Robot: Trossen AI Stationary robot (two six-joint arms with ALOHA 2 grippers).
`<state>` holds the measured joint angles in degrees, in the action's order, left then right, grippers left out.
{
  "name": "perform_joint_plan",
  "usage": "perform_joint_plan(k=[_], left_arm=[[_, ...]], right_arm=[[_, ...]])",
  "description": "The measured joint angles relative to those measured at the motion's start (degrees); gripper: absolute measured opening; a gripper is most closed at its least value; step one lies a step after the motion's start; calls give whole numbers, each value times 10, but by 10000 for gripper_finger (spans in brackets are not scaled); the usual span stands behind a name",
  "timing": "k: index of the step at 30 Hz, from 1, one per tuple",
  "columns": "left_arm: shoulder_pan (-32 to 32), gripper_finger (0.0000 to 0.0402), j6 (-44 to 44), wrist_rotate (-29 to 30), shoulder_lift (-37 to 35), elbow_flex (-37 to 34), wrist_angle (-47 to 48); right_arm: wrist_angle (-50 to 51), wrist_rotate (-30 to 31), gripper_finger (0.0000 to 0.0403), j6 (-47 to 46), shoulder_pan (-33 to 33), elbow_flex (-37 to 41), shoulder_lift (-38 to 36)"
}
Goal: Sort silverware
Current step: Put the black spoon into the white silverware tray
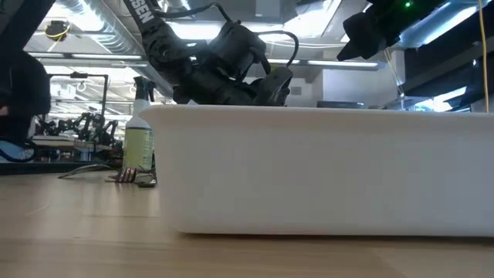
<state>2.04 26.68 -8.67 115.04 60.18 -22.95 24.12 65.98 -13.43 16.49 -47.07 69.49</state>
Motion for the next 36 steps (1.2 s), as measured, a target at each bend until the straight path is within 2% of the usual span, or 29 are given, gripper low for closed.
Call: perform_joint_plan(k=[3, 13, 28, 34, 36], left_arm=[[-3, 10, -15, 4, 0, 0, 13], [-4, 75, -78, 52, -2, 1, 40], [-13, 80, -160, 86, -22, -1, 22], [-23, 80, -215, 164, -74, -1, 26], [-30, 80, -228, 211, -99, -1, 59]], right_arm=[[0, 0, 21, 0, 0, 0, 0], [0, -1, 21, 0, 0, 0, 0], [0, -11, 21, 1, 0, 0, 0], [0, -11, 21, 1, 0, 0, 0], [1, -11, 21, 1, 0, 0, 0]])
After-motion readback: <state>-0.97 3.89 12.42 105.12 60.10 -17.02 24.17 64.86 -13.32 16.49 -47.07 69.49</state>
